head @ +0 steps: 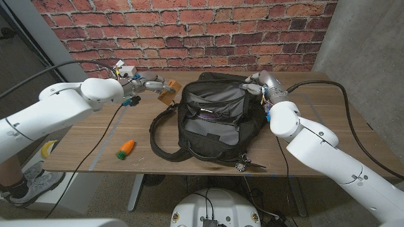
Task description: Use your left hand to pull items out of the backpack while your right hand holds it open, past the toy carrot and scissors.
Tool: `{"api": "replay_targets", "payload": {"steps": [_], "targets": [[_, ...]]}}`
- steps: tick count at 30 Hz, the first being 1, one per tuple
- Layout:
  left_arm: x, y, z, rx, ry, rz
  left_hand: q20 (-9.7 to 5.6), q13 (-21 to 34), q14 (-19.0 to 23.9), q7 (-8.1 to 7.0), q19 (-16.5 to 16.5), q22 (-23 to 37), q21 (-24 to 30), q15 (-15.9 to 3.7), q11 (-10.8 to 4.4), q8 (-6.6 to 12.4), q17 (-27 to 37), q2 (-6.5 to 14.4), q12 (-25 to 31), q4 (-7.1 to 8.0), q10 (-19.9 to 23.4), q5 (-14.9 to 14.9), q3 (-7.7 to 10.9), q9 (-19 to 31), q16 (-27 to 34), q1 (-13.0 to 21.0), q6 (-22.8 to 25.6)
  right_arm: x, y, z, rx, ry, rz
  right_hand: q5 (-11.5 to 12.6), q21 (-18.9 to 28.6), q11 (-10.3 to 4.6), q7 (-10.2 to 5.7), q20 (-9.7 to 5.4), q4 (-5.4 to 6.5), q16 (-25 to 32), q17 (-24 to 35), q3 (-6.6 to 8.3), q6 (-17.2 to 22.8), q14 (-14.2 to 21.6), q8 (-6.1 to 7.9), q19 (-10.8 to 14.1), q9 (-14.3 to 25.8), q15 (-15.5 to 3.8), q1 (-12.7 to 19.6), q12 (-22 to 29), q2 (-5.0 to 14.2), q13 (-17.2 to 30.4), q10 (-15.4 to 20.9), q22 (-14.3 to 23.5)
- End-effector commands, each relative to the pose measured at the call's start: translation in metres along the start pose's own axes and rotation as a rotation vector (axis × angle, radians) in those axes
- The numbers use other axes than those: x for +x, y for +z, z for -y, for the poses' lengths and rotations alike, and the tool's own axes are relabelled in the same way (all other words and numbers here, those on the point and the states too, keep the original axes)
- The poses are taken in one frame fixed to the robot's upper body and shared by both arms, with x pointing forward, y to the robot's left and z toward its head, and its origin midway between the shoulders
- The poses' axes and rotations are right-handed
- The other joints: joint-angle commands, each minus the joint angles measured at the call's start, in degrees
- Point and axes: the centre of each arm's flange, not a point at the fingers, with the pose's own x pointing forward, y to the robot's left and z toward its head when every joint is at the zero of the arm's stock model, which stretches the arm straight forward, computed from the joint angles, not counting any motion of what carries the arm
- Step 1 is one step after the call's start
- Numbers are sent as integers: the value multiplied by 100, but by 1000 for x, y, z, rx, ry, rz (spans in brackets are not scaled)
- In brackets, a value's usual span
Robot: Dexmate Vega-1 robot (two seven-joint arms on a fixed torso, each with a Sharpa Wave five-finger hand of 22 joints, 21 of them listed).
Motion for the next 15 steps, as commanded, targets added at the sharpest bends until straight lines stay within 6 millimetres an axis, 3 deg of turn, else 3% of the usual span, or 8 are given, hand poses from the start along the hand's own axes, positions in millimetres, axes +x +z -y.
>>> {"api": "replay_targets", "payload": {"steps": [1, 15], "targets": [[-5, -21, 11, -91, 64, -11, -38, 22, 11, -39, -3, 13, 39, -63, -9, 62, 20, 56, 30, 2, -26, 46, 37, 766, -12, -12, 84, -10, 7, 0, 7, 73, 10, 18, -26, -5, 14, -52, 8, -2, 33, -22, -13, -17, 55, -55, 31, -631, 17, -8, 37, 25, -35, 16], [0, -30, 10, -112, 65, -23, -47, 5, 40, -46, -1, 13, 51, -63, -26, 70, 21, 27, 32, 4, -19, 55, 49, 765, -32, -37, 99, -21, 12, 5, 33, 151, -3, 9, -25, 20, 32, -41, 5, -7, 50, -25, -36, -44, 82, -76, 76, -618, 19, -27, 50, 33, -67, 15]]}}
